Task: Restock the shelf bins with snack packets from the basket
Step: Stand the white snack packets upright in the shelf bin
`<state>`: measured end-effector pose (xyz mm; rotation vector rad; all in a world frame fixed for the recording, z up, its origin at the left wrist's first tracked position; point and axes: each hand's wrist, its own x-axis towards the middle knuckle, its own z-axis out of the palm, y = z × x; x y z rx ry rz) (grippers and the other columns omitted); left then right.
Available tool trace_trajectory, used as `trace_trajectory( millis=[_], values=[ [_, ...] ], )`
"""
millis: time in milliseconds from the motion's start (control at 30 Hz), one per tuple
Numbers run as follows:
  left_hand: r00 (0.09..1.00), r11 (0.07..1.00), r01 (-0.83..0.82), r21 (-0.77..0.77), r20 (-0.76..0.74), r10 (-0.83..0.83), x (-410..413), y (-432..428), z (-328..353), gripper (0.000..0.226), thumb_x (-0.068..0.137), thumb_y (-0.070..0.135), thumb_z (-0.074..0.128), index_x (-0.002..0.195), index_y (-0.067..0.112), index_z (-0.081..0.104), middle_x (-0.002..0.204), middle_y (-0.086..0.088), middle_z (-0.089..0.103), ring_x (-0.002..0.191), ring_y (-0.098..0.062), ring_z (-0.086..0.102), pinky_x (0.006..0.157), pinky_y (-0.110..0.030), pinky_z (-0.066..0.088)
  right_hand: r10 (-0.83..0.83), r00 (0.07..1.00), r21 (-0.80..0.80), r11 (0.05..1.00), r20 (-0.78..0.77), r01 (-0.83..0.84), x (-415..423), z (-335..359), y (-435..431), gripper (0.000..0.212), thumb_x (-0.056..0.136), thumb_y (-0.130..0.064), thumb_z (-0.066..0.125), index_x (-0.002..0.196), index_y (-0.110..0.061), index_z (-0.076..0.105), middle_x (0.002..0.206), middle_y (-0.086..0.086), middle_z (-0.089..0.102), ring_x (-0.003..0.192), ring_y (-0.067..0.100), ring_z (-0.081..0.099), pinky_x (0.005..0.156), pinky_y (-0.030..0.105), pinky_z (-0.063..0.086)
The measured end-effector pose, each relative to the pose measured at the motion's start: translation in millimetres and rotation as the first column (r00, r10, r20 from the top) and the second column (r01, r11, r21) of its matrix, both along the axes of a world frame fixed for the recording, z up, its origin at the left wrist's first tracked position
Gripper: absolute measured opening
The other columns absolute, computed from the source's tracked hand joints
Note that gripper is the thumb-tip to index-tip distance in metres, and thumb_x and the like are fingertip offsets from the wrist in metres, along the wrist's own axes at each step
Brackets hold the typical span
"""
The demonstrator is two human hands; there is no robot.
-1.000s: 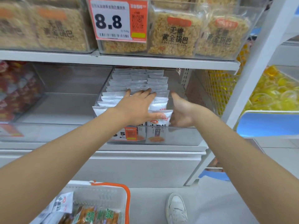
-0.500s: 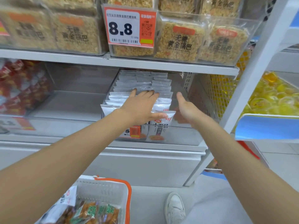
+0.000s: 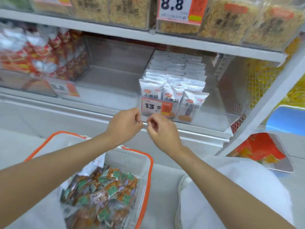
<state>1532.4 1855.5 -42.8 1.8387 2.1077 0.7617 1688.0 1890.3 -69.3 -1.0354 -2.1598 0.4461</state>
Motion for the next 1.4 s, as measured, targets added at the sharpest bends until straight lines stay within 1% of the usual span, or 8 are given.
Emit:
trace_trajectory(
  millis=[267,433,733,967,1100,1200,1300,1400],
  values=[
    [0.996,0.888,-0.08,-0.452,0.0,0.09,-98,-60,-83,0.01,0.081,0.021,0.065,0.072,0.022,0.061,0.076,0.009,0.06,0.075,-0.014,0.061,0.073,-0.032,0.053,0.342,0.85,-0.357,0.913,0.401,-0.199,-61,-82,-26,0.014,0.09,-0.015,0.046,0.083,-0.015,0.057,0.084,0.0,0.063,0.076,0.023,0.056,0.065,0.035,0.046],
    [0.995,0.764,-0.088,-0.639,-0.085,0.043,-129,-75,-113,0.006,0.085,0.019,0.065,0.081,0.017,0.068,0.088,0.006,0.057,0.092,-0.018,0.058,0.09,-0.035,0.05,0.547,0.59,-0.579,0.8,0.594,-0.16,-86,-140,-47,0.016,0.091,-0.015,0.048,0.09,-0.009,0.063,0.088,0.008,0.064,0.082,0.028,0.059,0.072,0.039,0.052],
    [0.996,0.643,-0.075,-0.762,-0.092,0.008,-143,-106,-140,0.013,0.085,0.016,0.058,0.083,0.011,0.07,0.081,-0.004,0.062,0.07,-0.019,0.06,0.061,-0.026,0.047,0.864,0.083,-0.862,0.502,0.497,-0.069,-109,-207,-116,0.029,0.091,-0.021,0.062,0.067,-0.005,0.058,0.066,0.005,0.048,0.057,0.019,0.043,0.057,0.031,0.04],
    [0.999,0.578,-0.031,-0.815,-0.048,-0.014,-146,-126,-163,0.012,0.081,0.015,0.059,0.079,0.014,0.071,0.092,-0.008,0.069,0.074,-0.022,0.06,0.063,-0.03,0.047,0.875,0.034,-0.861,0.481,0.483,-0.163,-96,-228,-155,0.043,0.084,-0.04,0.069,0.11,-0.005,0.067,0.102,0.008,0.07,0.087,0.025,0.066,0.076,0.037,0.057],
    [0.998,0.559,-0.011,-0.829,-0.047,-0.05,-140,-125,-166,0.009,0.085,0.016,0.059,0.078,0.015,0.065,0.084,-0.002,0.052,0.067,-0.021,0.051,0.058,-0.026,0.044,0.82,-0.068,-0.8,0.533,0.569,-0.274,-95,-222,-166,0.025,0.09,-0.031,0.063,0.074,-0.013,0.055,0.072,0.002,0.058,0.069,0.022,0.057,0.063,0.033,0.052],
    [0.994,0.551,0.03,-0.834,-0.032,-0.102,-134,-120,-166,0.008,0.086,0.016,0.055,0.079,0.019,0.056,0.085,-0.002,0.047,0.071,-0.021,0.046,0.06,-0.027,0.042,0.807,-0.023,-0.78,0.563,0.59,-0.273,-93,-224,-166,0.008,0.092,-0.01,0.051,0.093,-0.009,0.059,0.083,0.006,0.06,0.078,0.027,0.061,0.058,0.032,0.046],
    [0.991,0.56,0.04,-0.828,-0.039,-0.129,-127,-112,-159,0.007,0.086,0.014,0.056,0.081,0.019,0.055,0.08,-0.002,0.048,0.068,-0.021,0.046,0.056,-0.026,0.041,0.827,0.206,-0.809,0.557,0.522,-0.187,-90,-218,-149,0.043,0.091,-0.001,0.043,0.132,-0.012,0.049,0.111,0.013,0.064,0.092,0.03,0.061,0.063,0.029,0.043],
    [0.986,0.553,0.05,-0.832,-0.047,-0.16,-121,-106,-156,0.005,0.085,0.013,0.059,0.084,0.012,0.064,0.085,-0.006,0.053,0.072,-0.023,0.053,0.056,-0.023,0.043,0.752,0.518,-0.849,0.521,0.408,-0.088,-95,-201,-121,0.022,0.096,-0.011,0.046,0.104,-0.009,0.066,0.099,0.012,0.069,0.084,0.025,0.063,0.071,0.028,0.046]
  ],
)
